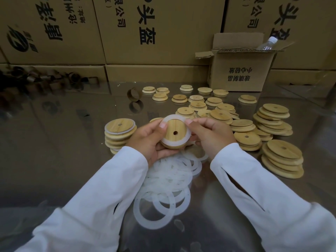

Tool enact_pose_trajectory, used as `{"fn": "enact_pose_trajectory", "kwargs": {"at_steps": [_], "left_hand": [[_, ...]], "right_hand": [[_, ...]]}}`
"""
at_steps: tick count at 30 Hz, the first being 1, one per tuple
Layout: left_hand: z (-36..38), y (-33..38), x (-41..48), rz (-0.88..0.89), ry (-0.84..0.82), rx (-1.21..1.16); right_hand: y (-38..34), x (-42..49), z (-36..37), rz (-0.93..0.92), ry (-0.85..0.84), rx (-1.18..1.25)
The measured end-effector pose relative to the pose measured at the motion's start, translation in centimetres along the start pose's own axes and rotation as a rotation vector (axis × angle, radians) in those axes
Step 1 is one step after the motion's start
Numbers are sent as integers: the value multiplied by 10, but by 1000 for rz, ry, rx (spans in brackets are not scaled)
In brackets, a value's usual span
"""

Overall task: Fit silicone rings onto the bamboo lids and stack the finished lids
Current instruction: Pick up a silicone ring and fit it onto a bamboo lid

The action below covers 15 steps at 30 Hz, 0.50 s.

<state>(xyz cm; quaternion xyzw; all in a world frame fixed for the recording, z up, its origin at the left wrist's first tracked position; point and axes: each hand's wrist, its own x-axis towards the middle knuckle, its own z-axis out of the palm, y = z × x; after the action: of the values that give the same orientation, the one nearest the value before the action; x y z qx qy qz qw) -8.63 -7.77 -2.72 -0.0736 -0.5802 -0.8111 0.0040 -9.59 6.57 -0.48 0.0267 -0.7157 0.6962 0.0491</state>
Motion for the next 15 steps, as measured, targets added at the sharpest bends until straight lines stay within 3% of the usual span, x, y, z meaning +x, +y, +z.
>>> {"fn": "enact_pose_trajectory", "kwargs": {"at_steps": [15], "left_hand": [[2,-1,-1,18,28,159]], "right_hand": [[5,4,-2,77,115,14]]}}
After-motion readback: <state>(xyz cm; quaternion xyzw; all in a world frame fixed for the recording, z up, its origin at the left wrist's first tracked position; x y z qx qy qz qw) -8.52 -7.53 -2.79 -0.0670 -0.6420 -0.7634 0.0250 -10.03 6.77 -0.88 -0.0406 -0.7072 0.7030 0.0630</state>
